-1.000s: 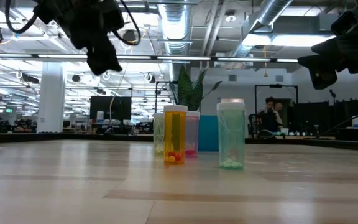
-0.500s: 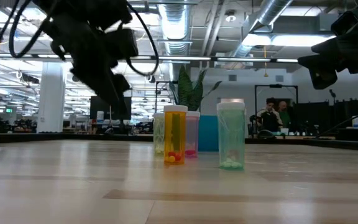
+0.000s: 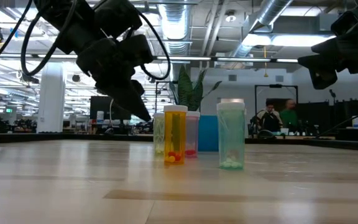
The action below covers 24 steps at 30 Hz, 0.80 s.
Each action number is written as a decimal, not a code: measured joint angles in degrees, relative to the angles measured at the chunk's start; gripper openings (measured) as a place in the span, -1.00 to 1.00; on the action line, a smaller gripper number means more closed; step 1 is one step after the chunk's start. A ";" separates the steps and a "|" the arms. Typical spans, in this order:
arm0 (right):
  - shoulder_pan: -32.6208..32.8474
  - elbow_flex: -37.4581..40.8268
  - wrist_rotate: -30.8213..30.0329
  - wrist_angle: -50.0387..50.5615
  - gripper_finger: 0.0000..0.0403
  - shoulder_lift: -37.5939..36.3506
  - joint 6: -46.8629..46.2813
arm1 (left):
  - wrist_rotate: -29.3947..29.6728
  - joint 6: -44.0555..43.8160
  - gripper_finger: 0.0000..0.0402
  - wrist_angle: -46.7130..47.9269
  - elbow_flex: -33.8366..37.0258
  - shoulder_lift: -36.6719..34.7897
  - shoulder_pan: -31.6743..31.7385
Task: Pick and place pill bottles into a basket
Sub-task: Put the yellow pill bottle into the blue bin
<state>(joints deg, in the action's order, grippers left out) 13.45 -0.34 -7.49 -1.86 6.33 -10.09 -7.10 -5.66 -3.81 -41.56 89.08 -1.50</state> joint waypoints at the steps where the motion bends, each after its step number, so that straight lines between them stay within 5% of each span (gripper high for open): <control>1: -0.02 -0.01 -0.02 0.00 -0.15 0.02 0.00 | -0.10 0.21 0.06 -1.04 0.00 0.29 0.00; 24: -0.02 -0.01 -0.01 -0.02 -0.15 0.02 0.00 | -0.35 -0.05 0.06 -7.36 0.02 2.18 -1.49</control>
<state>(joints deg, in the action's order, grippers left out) 13.43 -0.35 -7.50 -1.88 6.35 -10.09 -7.45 -5.71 -11.17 -41.54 91.26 -2.98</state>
